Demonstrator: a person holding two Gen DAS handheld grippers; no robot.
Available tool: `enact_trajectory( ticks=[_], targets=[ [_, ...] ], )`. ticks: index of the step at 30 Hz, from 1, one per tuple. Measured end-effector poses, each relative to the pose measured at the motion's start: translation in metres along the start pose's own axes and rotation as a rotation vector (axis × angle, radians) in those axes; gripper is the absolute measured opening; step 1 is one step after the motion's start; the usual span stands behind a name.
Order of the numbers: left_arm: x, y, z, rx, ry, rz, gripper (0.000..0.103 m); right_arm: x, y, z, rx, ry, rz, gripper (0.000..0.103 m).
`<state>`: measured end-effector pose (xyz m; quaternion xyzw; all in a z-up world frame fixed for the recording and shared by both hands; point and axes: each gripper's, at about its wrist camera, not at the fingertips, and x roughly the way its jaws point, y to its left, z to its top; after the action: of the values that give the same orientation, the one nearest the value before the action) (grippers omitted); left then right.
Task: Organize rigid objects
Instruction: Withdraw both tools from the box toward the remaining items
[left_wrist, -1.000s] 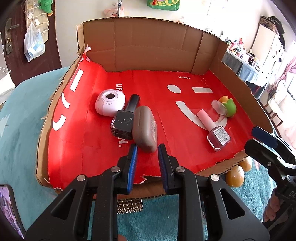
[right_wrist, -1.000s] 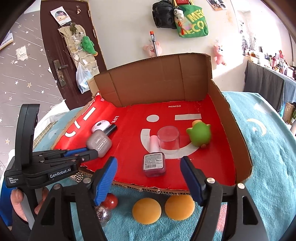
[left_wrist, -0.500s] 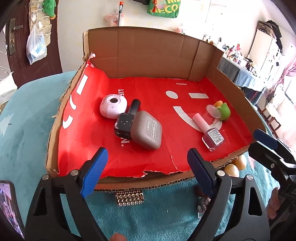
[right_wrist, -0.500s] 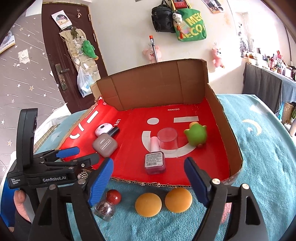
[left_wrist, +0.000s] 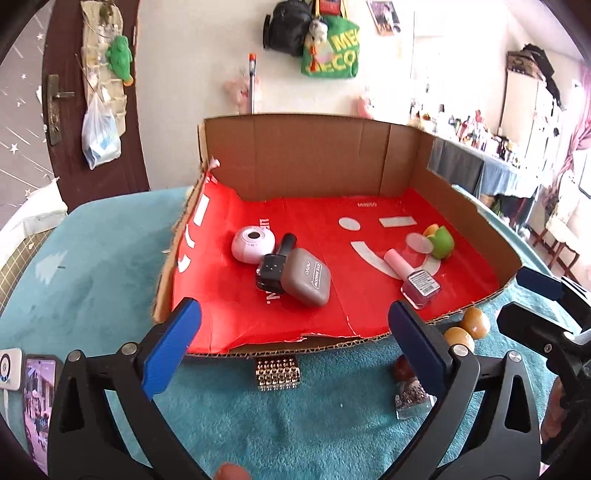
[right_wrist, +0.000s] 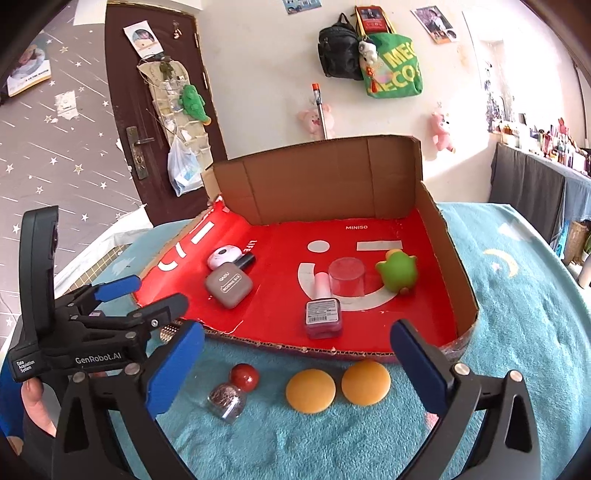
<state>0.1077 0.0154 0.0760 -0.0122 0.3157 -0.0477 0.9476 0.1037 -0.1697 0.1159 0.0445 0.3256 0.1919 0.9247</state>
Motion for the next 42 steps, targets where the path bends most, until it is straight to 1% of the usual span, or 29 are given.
enact_trajectory(
  ticks=[8,12,15,17,22,26,28,30,32,34,42],
  targets=[
    [-0.020,0.004,-0.014,-0.016,-0.022,-0.010,0.103,-0.017,0.007,-0.010,-0.033,-0.034,0.003,0.103],
    [-0.026,0.008,-0.022,-0.033,-0.010,-0.032,0.103,-0.024,0.008,-0.015,-0.029,-0.043,0.001,0.103],
    [-0.029,0.009,-0.030,-0.029,-0.002,-0.016,0.103,-0.027,0.007,-0.019,-0.018,-0.041,0.006,0.103],
    [-0.029,0.009,-0.035,-0.027,0.013,-0.014,0.103,-0.028,0.006,-0.022,-0.014,-0.039,0.003,0.103],
    [-0.028,0.010,-0.047,-0.043,0.069,-0.067,0.103,-0.029,0.005,-0.031,-0.005,-0.027,-0.002,0.103],
    [-0.029,0.008,-0.056,-0.031,0.089,-0.050,0.103,-0.029,0.006,-0.039,0.001,-0.010,-0.005,0.103],
    [-0.028,0.008,-0.061,-0.028,0.108,-0.061,0.103,-0.027,0.005,-0.043,0.008,0.003,-0.003,0.103],
    [-0.026,0.009,-0.065,-0.041,0.139,-0.089,0.103,-0.025,0.004,-0.048,0.018,0.021,0.005,0.103],
    [-0.026,0.010,-0.068,-0.052,0.145,-0.093,0.103,-0.023,0.003,-0.051,0.022,0.036,0.009,0.103],
    [-0.024,0.012,-0.071,-0.056,0.152,-0.074,0.103,-0.019,0.004,-0.056,0.020,0.055,0.013,0.100],
    [-0.014,0.021,-0.079,-0.090,0.196,-0.059,0.103,-0.008,0.013,-0.070,-0.002,0.127,0.043,0.089]
  ],
)
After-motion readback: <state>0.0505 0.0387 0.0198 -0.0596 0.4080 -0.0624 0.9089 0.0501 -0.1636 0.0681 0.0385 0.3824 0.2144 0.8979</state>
